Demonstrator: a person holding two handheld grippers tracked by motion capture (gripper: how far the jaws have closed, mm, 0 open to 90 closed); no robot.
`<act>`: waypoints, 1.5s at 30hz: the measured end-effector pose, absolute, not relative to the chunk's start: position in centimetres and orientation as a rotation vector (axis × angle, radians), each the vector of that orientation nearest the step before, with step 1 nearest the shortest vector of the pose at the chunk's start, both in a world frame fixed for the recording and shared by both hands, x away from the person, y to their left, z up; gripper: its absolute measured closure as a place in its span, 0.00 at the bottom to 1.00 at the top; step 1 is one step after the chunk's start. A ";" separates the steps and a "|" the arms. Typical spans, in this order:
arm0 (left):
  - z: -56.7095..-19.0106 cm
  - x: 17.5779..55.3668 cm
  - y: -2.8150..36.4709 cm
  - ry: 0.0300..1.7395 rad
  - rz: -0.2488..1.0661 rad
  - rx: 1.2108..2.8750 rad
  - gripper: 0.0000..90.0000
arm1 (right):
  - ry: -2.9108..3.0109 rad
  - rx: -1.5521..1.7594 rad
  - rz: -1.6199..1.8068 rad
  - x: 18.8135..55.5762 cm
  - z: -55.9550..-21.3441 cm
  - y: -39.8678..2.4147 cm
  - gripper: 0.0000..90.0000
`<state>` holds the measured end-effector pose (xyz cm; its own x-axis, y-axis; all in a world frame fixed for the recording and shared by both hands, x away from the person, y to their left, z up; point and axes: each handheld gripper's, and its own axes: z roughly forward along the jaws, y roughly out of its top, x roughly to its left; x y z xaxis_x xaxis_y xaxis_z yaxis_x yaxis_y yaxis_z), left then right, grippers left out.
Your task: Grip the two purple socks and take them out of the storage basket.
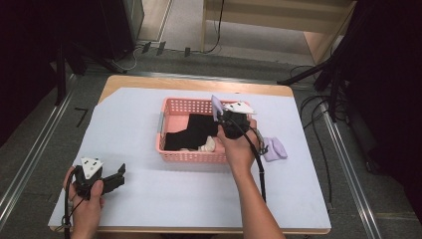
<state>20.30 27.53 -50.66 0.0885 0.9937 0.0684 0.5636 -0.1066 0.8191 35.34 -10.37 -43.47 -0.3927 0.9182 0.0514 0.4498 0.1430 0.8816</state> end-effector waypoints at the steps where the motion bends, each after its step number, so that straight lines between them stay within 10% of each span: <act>1: -50.7 20.3 27.5 1.540 0.880 1.746 0.15 | 1.896 1.303 1.208 35.1 -43.5 -10.8 0.90; 31: -50.7 20.2 27.4 1.536 0.894 1.738 0.15 | 1.616 1.489 1.157 32.4 -48.5 -24.4 0.87; 37: -50.7 20.2 27.5 1.534 0.893 1.739 0.15 | 1.555 1.510 1.202 31.8 -50.6 -26.0 0.51; 45: -50.6 20.2 27.5 1.534 0.894 1.736 0.15 | 1.527 1.479 1.235 30.2 -50.9 -27.5 0.39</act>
<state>20.18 27.47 -50.64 0.0847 0.9937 0.0730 0.5532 -0.1079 0.8260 30.21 -27.46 -50.86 -0.1333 0.9805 0.1442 0.3463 -0.0903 0.9338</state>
